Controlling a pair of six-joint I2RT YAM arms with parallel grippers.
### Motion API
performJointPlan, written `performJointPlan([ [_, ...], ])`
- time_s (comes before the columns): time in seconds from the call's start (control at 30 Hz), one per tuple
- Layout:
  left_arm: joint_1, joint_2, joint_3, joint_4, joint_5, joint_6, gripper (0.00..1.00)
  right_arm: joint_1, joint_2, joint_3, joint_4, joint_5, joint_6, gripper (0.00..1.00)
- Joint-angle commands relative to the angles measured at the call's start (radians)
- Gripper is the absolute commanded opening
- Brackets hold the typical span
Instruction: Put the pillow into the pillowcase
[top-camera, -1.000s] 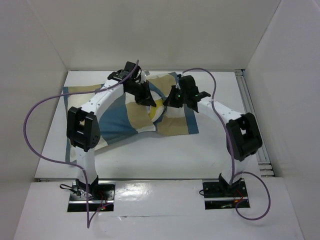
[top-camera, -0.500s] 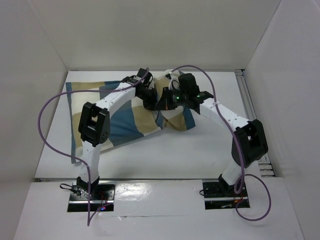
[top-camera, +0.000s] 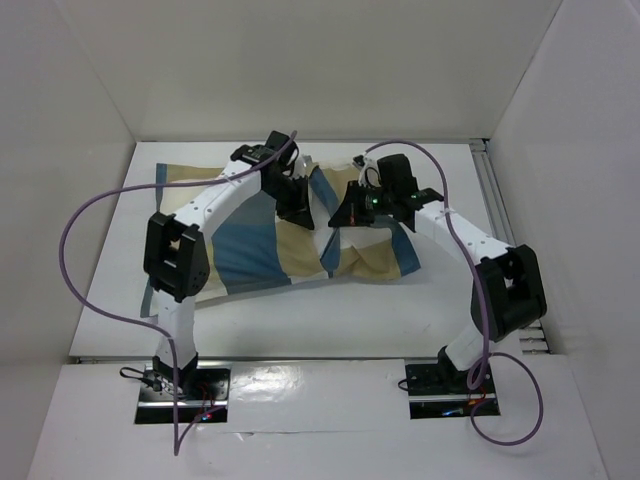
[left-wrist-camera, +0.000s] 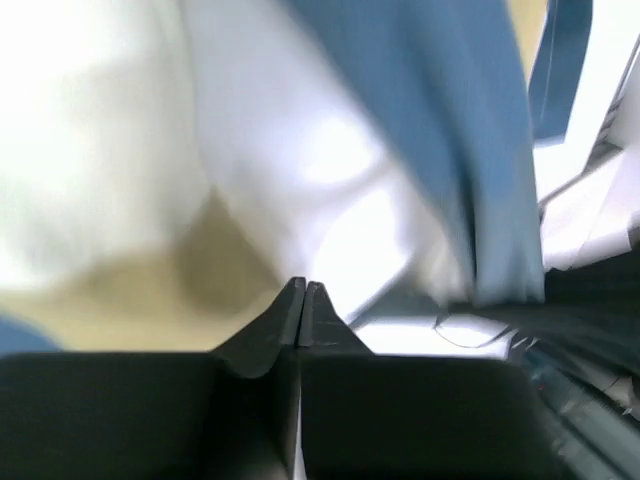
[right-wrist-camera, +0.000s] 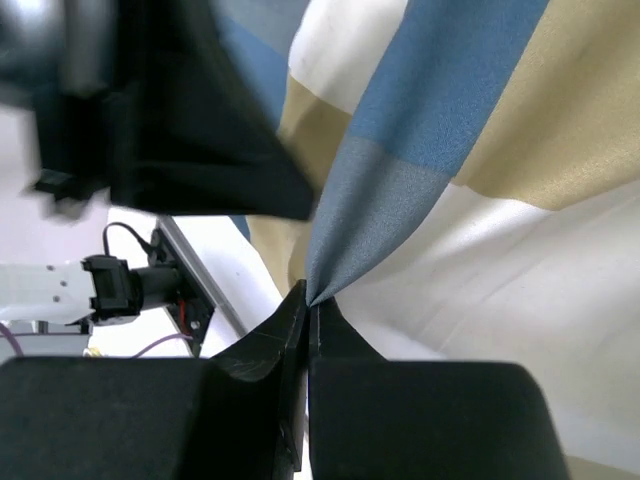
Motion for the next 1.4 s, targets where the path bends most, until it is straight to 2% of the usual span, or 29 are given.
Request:
performJointPlan([
  [0.0,0.001,-0.134,-0.080,-0.065,0.013,0.054,0.00,0.007,0.014,0.043,-0.025,-0.007,-0.033,0.00],
  [0.23,0.010,-0.184,-0.133,-0.019,-0.039,0.054,0.00,0.030,0.034,0.114,-0.067,0.004,-0.062,0.00],
  [0.27,0.010,-0.158,-0.133,-0.019,-0.053,0.041,0.07,0.041,0.034,0.129,-0.097,0.016,-0.062,0.00],
  [0.3,0.019,-0.146,-0.133,0.004,-0.053,0.041,0.21,0.058,0.048,0.146,-0.111,0.027,-0.092,0.00],
  [0.33,0.019,-0.145,-0.145,0.018,-0.053,0.028,0.50,0.076,0.057,0.190,-0.134,0.050,-0.112,0.00],
  [0.37,0.019,-0.132,-0.145,0.029,-0.071,0.016,0.60,0.122,0.087,0.216,-0.197,0.065,-0.135,0.00],
  [0.43,0.019,-0.132,-0.163,0.073,-0.071,-0.005,0.74,0.173,0.138,0.305,-0.281,0.152,-0.198,0.01],
  [0.47,0.019,-0.132,-0.163,0.085,-0.088,-0.014,0.78,0.214,0.196,0.334,-0.330,0.185,-0.217,0.07],
  [0.5,0.019,-0.132,-0.174,0.096,-0.120,-0.025,0.78,0.229,0.218,0.355,-0.404,0.209,-0.240,0.28],
  [0.53,0.019,-0.122,-0.174,0.096,-0.120,-0.025,0.78,0.240,0.235,0.370,-0.433,0.232,-0.240,0.32],
  [0.6,0.030,-0.103,-0.174,0.096,-0.145,-0.025,0.74,0.231,0.218,0.382,-0.466,0.363,-0.231,0.35],
  [0.63,0.030,-0.081,-0.174,0.096,-0.145,-0.025,0.72,0.218,0.194,0.366,-0.466,0.403,-0.231,0.45],
  [0.67,0.030,-0.072,-0.174,0.096,-0.155,-0.025,0.70,0.178,0.139,0.335,-0.447,0.403,-0.217,0.51],
  [0.73,0.030,-0.063,-0.174,0.107,-0.155,-0.025,0.49,0.136,0.092,0.321,-0.435,0.403,-0.217,0.60],
  [0.8,0.039,-0.040,-0.174,0.107,-0.133,-0.025,0.28,0.096,0.069,0.321,-0.461,0.412,-0.217,0.60],
  [0.83,0.039,-0.040,-0.174,0.107,-0.132,-0.025,0.05,0.096,0.060,0.321,-0.472,0.421,-0.217,0.60],
  [0.87,0.050,-0.040,-0.174,0.107,-0.119,-0.025,0.00,0.096,0.060,0.330,-0.481,0.438,-0.217,0.60],
  [1.0,0.050,-0.084,-0.165,0.107,-0.082,-0.016,0.00,0.096,0.078,0.339,-0.501,0.452,-0.203,0.52],
  [1.13,0.050,-0.171,-0.165,0.116,-0.042,-0.007,0.00,0.105,0.088,0.339,-0.455,0.446,-0.163,0.52],
  [1.23,0.050,-0.220,-0.165,0.116,0.010,-0.007,0.00,0.115,0.097,0.339,-0.426,0.391,-0.154,0.61],
  [1.37,0.050,-0.245,-0.165,0.116,0.056,-0.007,0.00,0.136,0.118,0.370,-0.426,0.391,-0.154,0.62],
])
